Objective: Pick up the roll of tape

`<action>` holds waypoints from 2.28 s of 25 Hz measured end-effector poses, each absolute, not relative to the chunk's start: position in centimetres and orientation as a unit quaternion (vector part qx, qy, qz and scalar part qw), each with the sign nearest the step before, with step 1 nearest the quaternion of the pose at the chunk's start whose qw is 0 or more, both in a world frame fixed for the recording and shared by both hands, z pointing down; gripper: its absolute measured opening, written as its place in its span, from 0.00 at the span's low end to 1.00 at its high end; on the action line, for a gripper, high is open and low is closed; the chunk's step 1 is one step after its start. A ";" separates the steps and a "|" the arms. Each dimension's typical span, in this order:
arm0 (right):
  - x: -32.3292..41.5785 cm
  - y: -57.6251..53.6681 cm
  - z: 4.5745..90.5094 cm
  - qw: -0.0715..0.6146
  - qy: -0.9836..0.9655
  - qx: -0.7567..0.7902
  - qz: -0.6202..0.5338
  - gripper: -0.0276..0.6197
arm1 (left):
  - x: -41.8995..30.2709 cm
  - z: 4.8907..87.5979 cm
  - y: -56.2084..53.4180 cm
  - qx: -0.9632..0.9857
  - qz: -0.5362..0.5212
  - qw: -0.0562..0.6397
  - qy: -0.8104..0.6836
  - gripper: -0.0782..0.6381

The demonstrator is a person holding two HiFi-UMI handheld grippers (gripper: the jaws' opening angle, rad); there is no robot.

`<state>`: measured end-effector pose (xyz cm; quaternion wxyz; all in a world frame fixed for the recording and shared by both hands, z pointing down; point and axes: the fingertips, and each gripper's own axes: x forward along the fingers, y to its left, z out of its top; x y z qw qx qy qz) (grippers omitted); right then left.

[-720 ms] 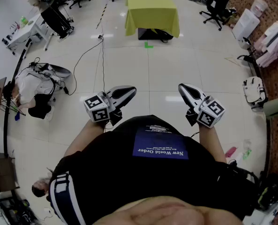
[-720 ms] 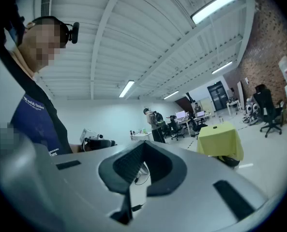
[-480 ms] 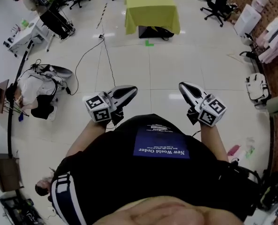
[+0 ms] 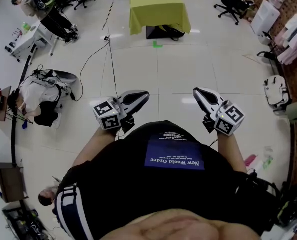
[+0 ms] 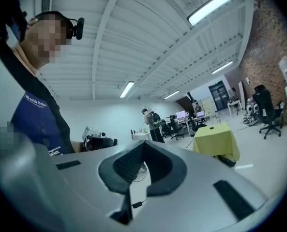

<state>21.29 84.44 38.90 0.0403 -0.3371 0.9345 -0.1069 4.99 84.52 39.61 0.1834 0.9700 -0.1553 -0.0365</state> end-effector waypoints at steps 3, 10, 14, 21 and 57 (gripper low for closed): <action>22.1 83.5 39.6 0.039 0.932 -0.341 -0.115 0.02 | 5.8 40.1 83.9 0.970 -0.033 0.188 -0.150 0.12; 18.8 79.3 40.3 0.025 0.933 -0.339 -0.119 0.02 | 3.1 41.2 79.0 0.972 -0.041 0.185 -0.137 0.12; 14.8 74.8 38.9 0.027 0.931 -0.347 -0.105 0.02 | -1.0 40.0 73.5 0.973 -0.057 0.178 -0.134 0.12; 6.8 66.2 36.8 0.049 0.927 -0.359 -0.099 0.02 | -9.1 38.5 65.1 0.980 -0.055 0.152 -0.113 0.12; 17.4 32.4 37.4 0.021 0.967 -0.236 -0.096 0.02 | 3.4 38.5 34.9 0.955 -0.074 0.186 -0.217 0.12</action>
